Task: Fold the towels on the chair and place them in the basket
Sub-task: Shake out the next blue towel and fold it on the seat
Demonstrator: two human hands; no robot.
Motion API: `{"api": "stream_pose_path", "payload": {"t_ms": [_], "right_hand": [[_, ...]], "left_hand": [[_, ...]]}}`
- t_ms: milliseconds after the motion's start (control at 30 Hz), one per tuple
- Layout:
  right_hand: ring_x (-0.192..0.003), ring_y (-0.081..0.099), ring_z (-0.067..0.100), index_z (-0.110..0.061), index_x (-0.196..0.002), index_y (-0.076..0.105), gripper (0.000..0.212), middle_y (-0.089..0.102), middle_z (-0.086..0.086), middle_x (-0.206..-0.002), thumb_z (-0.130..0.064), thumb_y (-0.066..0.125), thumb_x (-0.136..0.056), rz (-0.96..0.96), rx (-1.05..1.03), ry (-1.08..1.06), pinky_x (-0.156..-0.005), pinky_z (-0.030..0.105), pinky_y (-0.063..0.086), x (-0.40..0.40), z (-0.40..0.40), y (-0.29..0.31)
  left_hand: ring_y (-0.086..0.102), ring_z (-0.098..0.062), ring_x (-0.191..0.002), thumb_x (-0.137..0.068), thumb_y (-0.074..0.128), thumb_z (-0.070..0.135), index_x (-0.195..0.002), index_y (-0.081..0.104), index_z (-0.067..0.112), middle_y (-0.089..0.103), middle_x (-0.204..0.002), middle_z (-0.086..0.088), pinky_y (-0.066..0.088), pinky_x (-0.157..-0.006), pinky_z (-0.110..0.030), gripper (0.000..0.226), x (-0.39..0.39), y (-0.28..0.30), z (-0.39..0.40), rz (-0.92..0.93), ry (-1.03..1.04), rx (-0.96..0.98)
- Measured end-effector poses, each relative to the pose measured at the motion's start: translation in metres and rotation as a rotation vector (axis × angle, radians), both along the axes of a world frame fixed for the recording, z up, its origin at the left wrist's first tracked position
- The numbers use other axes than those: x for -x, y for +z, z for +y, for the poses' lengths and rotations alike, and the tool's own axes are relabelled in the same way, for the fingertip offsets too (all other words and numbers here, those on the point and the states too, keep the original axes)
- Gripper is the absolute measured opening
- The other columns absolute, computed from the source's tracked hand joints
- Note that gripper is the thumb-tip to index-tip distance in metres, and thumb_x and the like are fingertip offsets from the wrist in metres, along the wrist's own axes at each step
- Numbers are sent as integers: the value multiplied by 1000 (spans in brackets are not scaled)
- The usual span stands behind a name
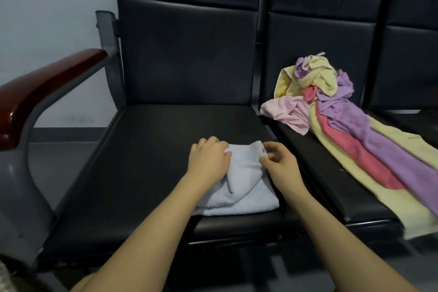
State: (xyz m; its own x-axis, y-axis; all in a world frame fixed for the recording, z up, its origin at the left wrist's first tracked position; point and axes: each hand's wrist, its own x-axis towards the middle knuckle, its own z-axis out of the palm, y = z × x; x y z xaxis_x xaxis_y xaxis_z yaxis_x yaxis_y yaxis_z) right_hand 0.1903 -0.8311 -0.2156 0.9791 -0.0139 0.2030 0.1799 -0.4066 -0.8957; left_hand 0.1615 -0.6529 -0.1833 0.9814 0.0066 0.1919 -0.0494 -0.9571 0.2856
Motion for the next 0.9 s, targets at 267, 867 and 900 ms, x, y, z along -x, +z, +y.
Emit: {"api": "stream_pose_path", "payload": {"t_ms": [267, 867, 900], "right_hand": [[-115, 51, 25, -31, -130, 56, 35, 58, 1, -118, -22, 50, -96, 10, 436, -16, -102, 42, 32, -14, 8, -7], [-122, 40, 5, -36, -135, 48, 36, 57, -12, -122, -38, 46, -99, -121, 533, 372, -102, 24, 6, 10, 55, 9], [-120, 40, 8, -38, -133, 48, 35, 54, -12, -115, -40, 46, -98, -143, 548, 350, -99, 22, 7, 13, 53, 9]], "left_hand": [[35, -21, -134, -101, 30, 42, -142, 38, 30, 29, -153, 6, 25, -106, -38, 44, 16, -20, 40, 202, 18, -116], [29, -23, -123, -95, 31, 58, -135, 42, 35, 30, -135, -1, 24, -103, -40, 48, 34, -5, 58, 220, -27, -77], [31, -23, -121, -94, 30, 61, -136, 39, 34, 29, -132, -2, 27, -102, -40, 51, 41, -6, 58, 247, -41, -112]]}}
